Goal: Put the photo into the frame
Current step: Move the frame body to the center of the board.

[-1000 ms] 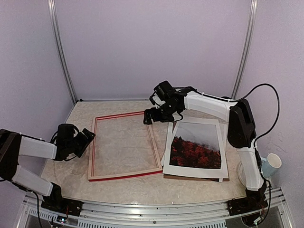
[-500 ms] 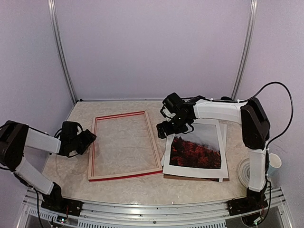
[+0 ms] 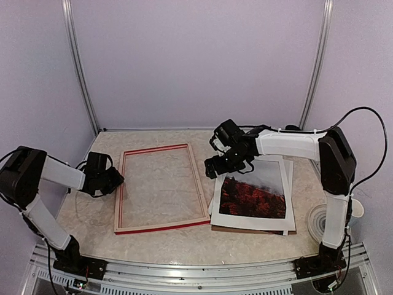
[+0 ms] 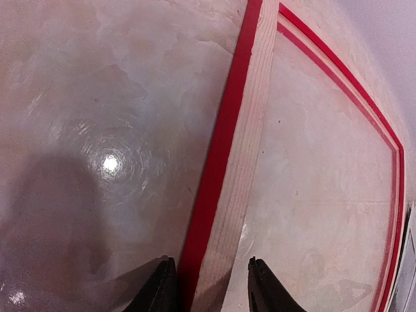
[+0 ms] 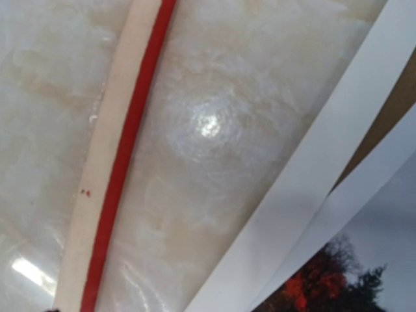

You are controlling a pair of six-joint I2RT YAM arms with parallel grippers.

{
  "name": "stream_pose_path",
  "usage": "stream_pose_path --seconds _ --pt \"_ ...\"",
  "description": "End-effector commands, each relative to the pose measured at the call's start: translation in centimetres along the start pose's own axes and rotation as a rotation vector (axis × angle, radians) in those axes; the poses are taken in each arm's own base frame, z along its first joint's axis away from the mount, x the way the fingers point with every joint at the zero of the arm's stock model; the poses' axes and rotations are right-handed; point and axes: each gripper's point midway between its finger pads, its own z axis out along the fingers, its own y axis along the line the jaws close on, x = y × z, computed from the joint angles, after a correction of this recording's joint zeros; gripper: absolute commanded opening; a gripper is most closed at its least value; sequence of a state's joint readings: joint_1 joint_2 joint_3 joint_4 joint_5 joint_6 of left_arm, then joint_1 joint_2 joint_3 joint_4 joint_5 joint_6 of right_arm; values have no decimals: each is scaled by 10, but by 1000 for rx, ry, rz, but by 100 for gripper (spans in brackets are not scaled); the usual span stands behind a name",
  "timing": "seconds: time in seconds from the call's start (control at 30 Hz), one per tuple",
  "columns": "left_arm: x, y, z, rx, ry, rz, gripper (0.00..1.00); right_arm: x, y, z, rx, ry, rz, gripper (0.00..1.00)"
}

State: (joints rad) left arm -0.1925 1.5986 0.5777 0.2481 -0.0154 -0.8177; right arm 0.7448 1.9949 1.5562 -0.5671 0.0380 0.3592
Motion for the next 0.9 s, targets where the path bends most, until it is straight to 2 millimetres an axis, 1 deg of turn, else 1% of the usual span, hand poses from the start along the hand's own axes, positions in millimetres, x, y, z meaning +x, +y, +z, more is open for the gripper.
stream_pose_path --seconds 0.0,0.07,0.1,0.23,0.47,0.53,0.67,0.77,0.83,0.87 --pt "6 13 7 -70 18 31 33 -15 -2 -19 -10 -66 1 99" --pt "3 12 7 -76 6 33 27 -15 -4 -21 -10 -70 2 99" --pt "0 10 7 -77 0 35 27 -16 -5 -23 -9 -75 3 99" --pt "-13 -2 10 -67 -21 57 26 -16 -11 -27 -9 -86 13 99" --pt "-37 -18 28 -102 -38 114 26 -10 -28 -32 -49 -87 76 99" --pt "-42 -17 36 -140 -33 141 27 -7 -35 -34 -46 -86 97 99" --pt "-55 -13 45 -183 -39 179 27 -1 -53 -36 -40 -83 149 99" --pt "-66 -6 49 -212 -46 185 28 4 -68 -38 -50 -87 207 99" --pt "-78 -4 49 -221 -68 181 29 10 -82 -39 -43 -89 255 99" --pt "-81 0 49 -235 -68 181 30 12 -87 -40 -41 -90 274 99"
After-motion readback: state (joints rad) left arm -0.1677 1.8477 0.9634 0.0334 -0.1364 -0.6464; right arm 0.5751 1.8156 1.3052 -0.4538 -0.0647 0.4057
